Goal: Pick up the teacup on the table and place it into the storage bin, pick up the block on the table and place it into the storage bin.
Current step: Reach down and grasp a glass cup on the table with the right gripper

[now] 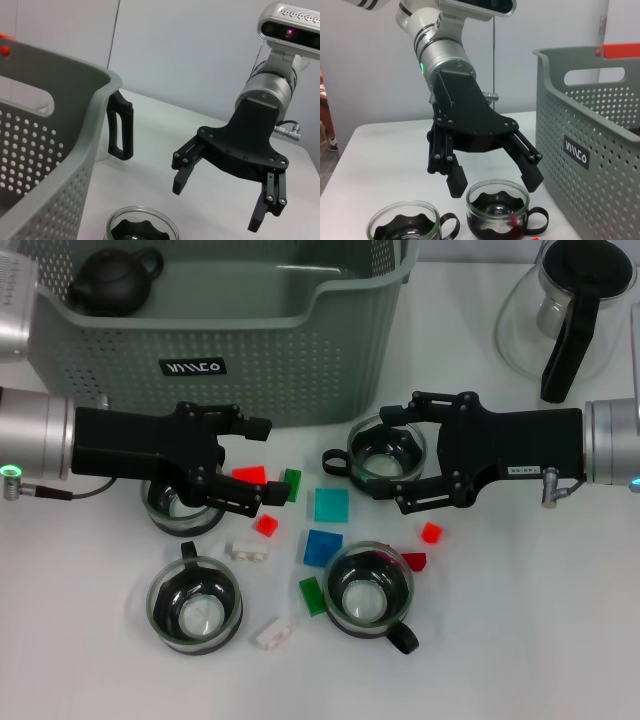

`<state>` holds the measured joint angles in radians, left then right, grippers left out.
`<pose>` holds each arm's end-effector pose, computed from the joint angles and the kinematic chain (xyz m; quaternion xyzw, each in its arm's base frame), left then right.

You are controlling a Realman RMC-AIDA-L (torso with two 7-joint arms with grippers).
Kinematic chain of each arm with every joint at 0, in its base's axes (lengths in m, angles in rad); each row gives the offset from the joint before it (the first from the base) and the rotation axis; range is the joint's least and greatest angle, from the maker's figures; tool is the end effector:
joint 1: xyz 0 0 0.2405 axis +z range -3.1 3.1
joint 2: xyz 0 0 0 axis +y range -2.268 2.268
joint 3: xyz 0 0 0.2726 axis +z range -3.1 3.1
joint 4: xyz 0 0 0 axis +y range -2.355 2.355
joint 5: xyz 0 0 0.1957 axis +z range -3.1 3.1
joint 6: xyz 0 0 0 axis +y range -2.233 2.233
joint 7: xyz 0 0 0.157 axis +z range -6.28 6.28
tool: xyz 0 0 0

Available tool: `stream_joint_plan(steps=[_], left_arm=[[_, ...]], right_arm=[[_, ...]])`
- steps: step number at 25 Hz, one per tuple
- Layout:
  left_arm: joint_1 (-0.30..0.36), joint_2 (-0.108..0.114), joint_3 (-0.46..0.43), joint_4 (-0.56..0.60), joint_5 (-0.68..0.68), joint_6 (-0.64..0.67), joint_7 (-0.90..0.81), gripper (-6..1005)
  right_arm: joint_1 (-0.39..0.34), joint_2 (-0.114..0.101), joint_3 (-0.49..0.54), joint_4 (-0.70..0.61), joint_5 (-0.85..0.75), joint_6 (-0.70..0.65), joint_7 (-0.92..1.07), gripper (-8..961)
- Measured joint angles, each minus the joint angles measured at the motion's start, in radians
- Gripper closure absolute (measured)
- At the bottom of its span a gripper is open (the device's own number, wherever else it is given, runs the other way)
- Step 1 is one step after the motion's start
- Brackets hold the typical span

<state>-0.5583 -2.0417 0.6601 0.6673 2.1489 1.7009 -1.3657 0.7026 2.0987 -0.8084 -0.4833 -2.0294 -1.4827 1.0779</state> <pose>-0.2637 0.3163 -0.0114 -0.9617 -0.1815 -0.1965 0.0591 0.2144 0.3426 -0.0726 -0.9762 0.0405 0.2025 0.0668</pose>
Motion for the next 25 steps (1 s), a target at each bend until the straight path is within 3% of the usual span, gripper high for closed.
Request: stream_joint_plan(steps=[19,25], left_arm=[[0.003,0.001,0.004,0.0,0.0,0.005,-0.001,51],[0.004,-0.002,0.005,-0.001,0.0,0.005,-0.001,52]], right_arm=[[-0.001,-0.001,0.0,-0.003,-0.001,-0.012,0.016,37],[-0.008,-0.012,-0.062,-0.088,-0.012,-0.012,0.108,36]])
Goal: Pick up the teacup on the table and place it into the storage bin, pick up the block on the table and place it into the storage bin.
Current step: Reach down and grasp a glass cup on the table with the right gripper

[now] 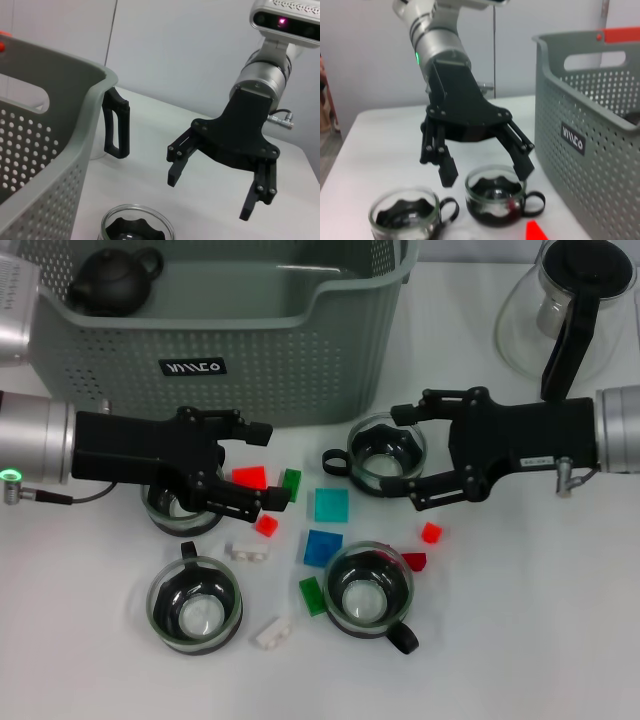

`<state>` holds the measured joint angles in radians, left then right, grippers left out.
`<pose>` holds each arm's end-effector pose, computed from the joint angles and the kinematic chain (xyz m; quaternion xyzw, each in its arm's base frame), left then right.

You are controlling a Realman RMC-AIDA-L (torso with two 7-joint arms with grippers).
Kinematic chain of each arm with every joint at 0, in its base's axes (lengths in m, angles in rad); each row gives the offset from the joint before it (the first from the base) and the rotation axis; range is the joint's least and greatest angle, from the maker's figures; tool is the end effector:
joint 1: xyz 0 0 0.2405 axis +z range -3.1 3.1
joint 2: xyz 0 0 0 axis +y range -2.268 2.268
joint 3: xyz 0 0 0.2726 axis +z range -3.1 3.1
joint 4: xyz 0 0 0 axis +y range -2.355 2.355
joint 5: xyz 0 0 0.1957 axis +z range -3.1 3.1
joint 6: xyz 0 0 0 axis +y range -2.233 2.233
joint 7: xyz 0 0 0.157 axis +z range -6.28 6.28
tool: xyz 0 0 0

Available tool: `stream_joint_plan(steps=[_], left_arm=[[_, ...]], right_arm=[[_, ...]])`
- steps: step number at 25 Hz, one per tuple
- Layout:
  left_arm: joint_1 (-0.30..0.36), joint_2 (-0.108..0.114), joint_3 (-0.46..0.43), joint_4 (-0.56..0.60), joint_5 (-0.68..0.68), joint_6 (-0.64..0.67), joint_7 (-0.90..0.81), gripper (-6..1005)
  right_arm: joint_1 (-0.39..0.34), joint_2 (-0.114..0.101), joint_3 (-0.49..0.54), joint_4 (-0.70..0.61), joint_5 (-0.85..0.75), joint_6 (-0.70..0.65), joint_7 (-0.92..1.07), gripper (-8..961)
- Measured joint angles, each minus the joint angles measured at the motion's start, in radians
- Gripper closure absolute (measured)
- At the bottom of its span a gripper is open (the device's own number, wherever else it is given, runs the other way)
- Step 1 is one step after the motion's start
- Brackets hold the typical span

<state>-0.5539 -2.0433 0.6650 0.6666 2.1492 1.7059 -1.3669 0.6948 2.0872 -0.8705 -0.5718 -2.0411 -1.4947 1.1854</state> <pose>-0.2643 0.3138 -0.0127 -0.9617 -0.1833 -0.1965 0.0546 0.2134 0.3474 -0.0625 -0.9820 0.0472 0.1735 0.0573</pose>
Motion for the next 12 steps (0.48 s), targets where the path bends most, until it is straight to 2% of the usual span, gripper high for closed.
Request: stream_joint_plan(steps=[12], left_arm=[[0.0,-0.015,-0.004,-0.008,-0.007,-0.001,-0.001,51]], right_arm=[[0.03,0.005,-0.067,-0.18,-0.186,-0.035,0.204,36]])
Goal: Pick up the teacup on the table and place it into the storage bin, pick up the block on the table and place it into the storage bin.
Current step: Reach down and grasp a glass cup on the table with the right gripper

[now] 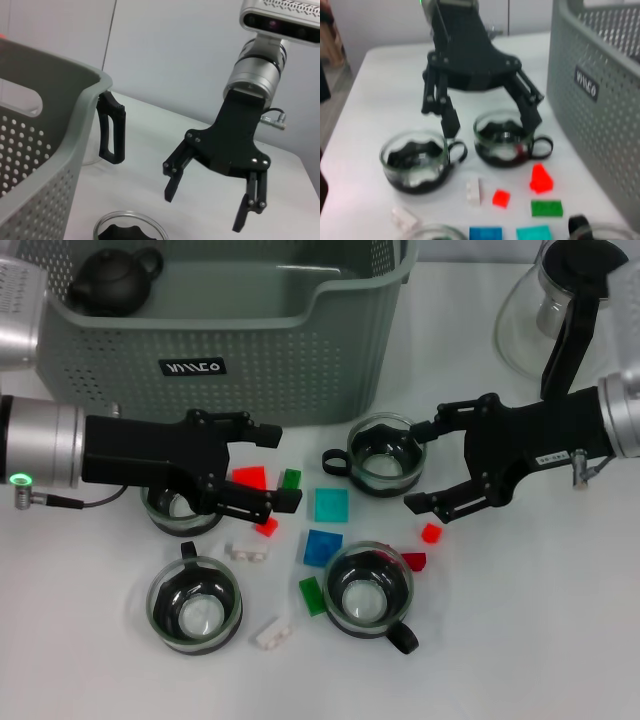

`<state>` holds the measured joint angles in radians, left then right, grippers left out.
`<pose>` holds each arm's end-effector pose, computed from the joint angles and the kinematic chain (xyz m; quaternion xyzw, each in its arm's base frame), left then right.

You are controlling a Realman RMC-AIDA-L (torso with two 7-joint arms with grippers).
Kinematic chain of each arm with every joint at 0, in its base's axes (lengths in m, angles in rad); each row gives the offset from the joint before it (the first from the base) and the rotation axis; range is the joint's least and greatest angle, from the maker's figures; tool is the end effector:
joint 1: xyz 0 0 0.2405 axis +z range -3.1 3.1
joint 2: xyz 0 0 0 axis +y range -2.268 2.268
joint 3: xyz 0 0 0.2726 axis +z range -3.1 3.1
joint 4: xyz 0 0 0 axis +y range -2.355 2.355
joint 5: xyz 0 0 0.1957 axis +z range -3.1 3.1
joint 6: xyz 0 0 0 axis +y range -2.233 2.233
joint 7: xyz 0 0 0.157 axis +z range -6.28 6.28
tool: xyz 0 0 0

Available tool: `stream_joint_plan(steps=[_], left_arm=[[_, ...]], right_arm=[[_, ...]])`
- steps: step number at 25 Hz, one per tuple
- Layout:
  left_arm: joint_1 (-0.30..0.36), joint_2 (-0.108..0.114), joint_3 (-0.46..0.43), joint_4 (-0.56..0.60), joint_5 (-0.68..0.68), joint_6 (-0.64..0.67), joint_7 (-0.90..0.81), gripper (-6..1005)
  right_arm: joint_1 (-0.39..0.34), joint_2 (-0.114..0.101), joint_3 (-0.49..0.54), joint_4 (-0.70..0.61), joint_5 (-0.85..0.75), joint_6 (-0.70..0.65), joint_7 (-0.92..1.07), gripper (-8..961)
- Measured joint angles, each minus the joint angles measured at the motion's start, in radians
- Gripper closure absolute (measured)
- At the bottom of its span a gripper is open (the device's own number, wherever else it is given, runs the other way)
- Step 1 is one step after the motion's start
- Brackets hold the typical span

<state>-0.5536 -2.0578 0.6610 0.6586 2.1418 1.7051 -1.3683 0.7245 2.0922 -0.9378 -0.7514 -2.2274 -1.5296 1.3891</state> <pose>-0.2608 0.3118 -0.0186 -0.9587 -0.1882 -0.2074 0.0505 0.2080 0.3555 -0.0534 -0.9965 0.0427 0.0651 0.0288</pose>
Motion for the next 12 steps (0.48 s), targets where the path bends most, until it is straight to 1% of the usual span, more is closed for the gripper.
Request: stream_joint_plan(steps=[3,4,8,12], left_arm=[[0.001,-0.001,0.0,-0.001,0.002,-0.001,0.0,51],[0.002,-0.001,-0.001,-0.002,0.002,-0.002,0.0,51],[0.002,-0.001,-0.001,-0.002,0.001,-0.001,0.0,51],[0.003,-0.002,-0.001,-0.002,0.0,-0.006,0.001,51]], right_arm=[[0.048,0.0,-0.031,-0.014,-0.078,0.015,0.068,36],[0.048,0.0,-0.031,-0.014,-0.078,0.015,0.068,36],[0.09,0.003,-0.049,-0.012,-0.136,0.026,0.089,36],[0.127,0.004,-0.107,-0.011,-0.171,0.064,0.135,37]])
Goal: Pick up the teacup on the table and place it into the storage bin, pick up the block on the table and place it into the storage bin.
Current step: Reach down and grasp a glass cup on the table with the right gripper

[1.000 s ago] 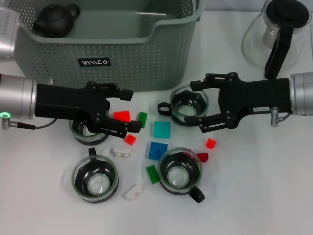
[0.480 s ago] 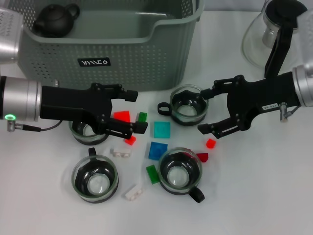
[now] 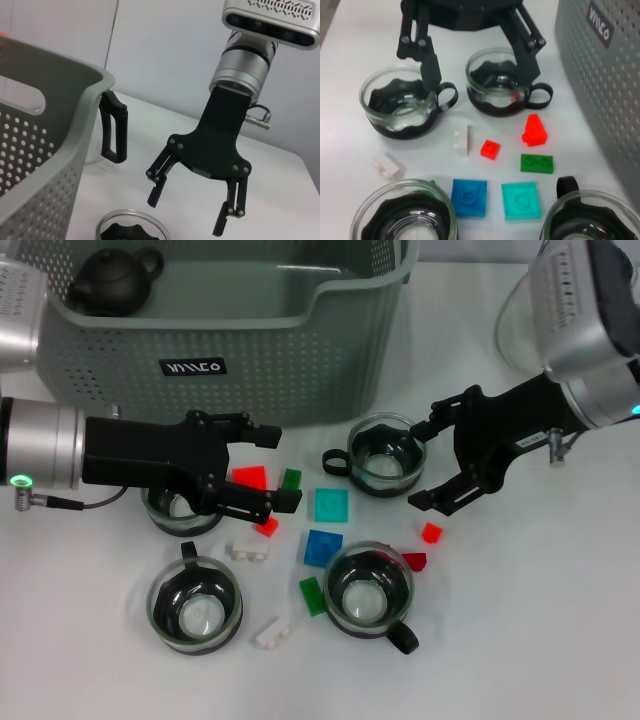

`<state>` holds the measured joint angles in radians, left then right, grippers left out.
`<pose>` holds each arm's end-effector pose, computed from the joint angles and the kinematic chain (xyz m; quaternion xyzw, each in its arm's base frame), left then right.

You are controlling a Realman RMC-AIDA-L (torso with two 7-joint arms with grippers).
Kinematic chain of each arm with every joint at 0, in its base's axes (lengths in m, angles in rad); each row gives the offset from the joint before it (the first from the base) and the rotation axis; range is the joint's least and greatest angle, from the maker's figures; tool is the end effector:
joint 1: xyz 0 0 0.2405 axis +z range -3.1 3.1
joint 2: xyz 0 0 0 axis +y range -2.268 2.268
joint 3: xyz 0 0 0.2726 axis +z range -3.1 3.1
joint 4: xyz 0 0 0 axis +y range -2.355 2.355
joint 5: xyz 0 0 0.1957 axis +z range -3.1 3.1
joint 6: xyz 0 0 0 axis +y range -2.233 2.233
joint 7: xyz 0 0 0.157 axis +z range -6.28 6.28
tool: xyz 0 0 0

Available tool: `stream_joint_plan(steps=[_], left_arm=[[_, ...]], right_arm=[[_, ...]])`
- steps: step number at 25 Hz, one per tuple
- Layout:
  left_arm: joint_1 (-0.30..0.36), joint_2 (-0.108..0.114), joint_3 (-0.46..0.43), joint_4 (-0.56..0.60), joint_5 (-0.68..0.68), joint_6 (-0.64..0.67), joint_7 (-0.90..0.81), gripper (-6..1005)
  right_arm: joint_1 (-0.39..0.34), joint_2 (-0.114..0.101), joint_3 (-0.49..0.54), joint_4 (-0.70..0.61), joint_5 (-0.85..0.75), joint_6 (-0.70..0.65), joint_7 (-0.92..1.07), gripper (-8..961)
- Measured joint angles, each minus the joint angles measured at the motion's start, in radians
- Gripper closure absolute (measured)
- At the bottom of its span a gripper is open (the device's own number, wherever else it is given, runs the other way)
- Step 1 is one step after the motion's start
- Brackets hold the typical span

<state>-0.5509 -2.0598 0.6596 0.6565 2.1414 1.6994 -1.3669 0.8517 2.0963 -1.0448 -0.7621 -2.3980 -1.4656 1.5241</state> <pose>-0.2617 0.3115 -0.0196 -0.9580 -0.1905 -0.2079 0.0528 0.1872 0.3775 -0.0646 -0.9984 0.0111 -0.0530 0.0178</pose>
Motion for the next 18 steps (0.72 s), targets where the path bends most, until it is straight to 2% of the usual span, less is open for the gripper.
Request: stream_joint_plan(steps=[9,14,18], left_arm=[[0.003,-0.005,0.0,0.0,0.0,-0.001,0.002,51],[0.008,-0.008,-0.002,0.0,-0.004,-0.002,-0.001,51],[0.012,-0.009,-0.004,0.0,-0.019,-0.003,0.003,52]], right_arm=[[0.033,0.003,-0.09,0.007,-0.002,0.058,0.012,36],[0.048,0.006,-0.205,0.008,-0.002,0.118,0.046,36],[0.051,0.006,-0.25,0.008,0.0,0.136,0.065,37]])
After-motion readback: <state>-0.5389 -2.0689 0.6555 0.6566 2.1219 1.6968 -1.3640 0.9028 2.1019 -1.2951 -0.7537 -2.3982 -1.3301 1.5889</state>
